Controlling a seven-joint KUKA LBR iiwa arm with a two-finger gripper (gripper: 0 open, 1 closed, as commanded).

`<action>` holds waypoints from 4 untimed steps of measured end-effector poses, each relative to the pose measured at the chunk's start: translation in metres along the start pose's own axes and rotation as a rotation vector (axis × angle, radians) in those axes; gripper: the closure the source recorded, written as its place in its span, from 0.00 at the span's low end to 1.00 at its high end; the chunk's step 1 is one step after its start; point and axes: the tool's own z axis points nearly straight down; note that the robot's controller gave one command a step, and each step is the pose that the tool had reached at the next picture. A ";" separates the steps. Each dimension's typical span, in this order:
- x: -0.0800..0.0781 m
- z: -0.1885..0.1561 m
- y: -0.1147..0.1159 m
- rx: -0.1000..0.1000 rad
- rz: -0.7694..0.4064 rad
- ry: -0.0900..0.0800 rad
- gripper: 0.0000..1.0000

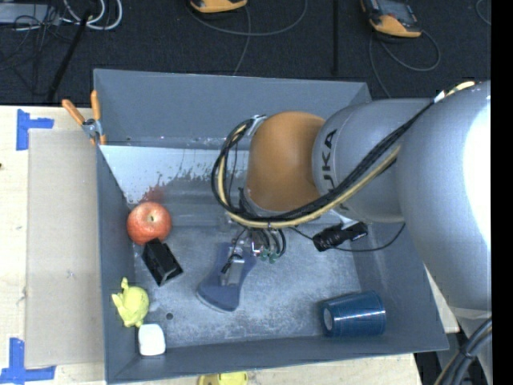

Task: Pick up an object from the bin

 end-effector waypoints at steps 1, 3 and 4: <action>0.003 0.021 -0.010 0.001 0.045 0.001 0.00; 0.022 0.034 -0.030 -0.002 0.058 0.004 1.00; 0.022 -0.005 -0.049 0.001 0.032 0.008 1.00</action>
Offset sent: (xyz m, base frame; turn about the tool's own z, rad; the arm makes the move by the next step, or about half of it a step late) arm -0.0257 -0.0286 -0.0355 0.0567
